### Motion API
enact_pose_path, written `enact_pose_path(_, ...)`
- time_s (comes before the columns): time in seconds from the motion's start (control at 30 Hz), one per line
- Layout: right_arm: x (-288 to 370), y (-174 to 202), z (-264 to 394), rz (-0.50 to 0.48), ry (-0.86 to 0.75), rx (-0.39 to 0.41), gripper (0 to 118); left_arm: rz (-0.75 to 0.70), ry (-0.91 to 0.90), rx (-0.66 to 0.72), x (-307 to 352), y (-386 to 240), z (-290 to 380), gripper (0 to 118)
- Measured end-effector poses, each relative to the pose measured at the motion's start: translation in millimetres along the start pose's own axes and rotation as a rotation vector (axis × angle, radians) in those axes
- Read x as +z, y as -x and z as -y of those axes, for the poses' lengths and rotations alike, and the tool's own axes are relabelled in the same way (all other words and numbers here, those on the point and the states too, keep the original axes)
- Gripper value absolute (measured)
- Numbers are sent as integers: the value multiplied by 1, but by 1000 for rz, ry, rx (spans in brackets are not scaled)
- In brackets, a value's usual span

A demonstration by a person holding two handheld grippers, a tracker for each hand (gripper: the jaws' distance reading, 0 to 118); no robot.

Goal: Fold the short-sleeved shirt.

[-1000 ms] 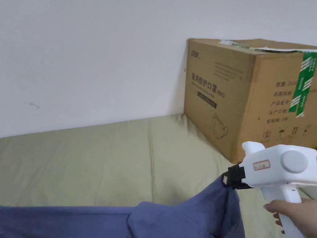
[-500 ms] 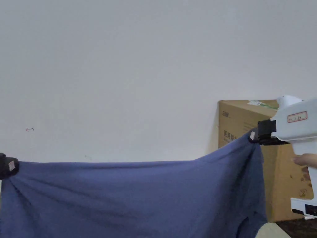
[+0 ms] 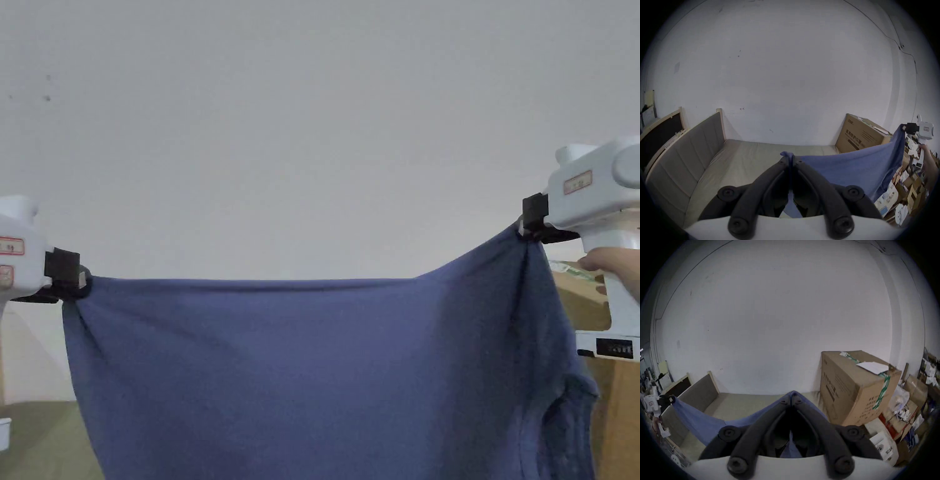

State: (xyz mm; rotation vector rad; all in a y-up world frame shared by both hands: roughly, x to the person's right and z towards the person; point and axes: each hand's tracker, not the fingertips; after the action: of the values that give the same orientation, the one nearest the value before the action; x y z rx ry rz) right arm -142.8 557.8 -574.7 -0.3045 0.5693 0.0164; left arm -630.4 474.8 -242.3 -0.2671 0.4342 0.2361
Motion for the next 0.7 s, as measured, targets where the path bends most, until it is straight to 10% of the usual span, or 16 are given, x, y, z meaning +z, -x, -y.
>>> enact_pose_path(0.4, -90, 31, -56, 162, -196, 179, 0, -97, -223, 15, -106, 5, -48, 2)
enact_pose_path(0.7, -155, 26, -6, 157, -168, 86, 0, -146, -203, -80, -164, -6, -9, 2)
